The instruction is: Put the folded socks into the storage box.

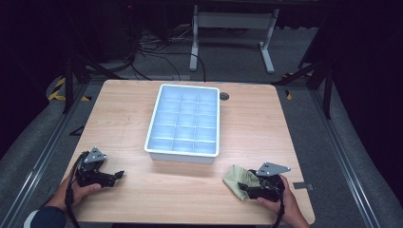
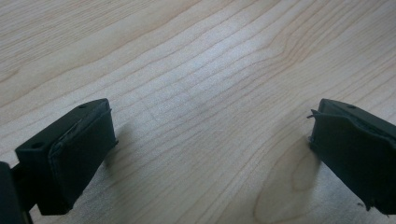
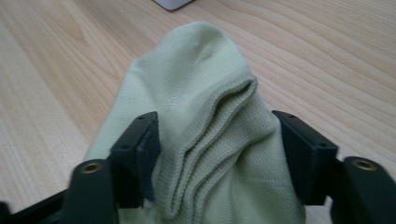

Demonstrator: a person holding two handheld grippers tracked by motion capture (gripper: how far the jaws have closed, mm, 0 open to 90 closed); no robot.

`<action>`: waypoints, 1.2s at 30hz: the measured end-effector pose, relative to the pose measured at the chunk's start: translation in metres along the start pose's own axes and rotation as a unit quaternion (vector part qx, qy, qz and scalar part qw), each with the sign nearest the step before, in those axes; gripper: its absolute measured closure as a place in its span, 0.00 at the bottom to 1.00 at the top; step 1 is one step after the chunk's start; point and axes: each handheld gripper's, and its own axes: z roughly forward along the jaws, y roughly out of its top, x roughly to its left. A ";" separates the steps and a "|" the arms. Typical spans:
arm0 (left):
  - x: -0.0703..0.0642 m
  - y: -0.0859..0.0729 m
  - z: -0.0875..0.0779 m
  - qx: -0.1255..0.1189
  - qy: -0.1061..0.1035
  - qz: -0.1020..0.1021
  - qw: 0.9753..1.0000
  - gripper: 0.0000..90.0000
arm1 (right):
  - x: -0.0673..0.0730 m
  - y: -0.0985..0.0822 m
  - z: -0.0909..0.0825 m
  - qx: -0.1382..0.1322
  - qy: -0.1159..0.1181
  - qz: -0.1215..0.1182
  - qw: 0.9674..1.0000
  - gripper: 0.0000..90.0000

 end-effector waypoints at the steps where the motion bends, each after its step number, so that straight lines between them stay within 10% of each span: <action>1: 0.000 0.000 0.000 -0.001 0.000 0.001 1.000 0.00 | 0.000 0.000 0.000 -0.001 0.006 -0.003 1.000 0.49; 10: 0.000 0.000 0.000 -0.001 0.000 0.001 1.000 0.00 | 0.001 -0.001 -0.001 -0.009 0.048 -0.019 0.999 0.75; 36: 0.000 0.000 0.000 0.000 -0.001 0.002 1.000 0.00 | -0.007 -0.007 -0.016 -0.063 0.046 -0.002 0.997 0.78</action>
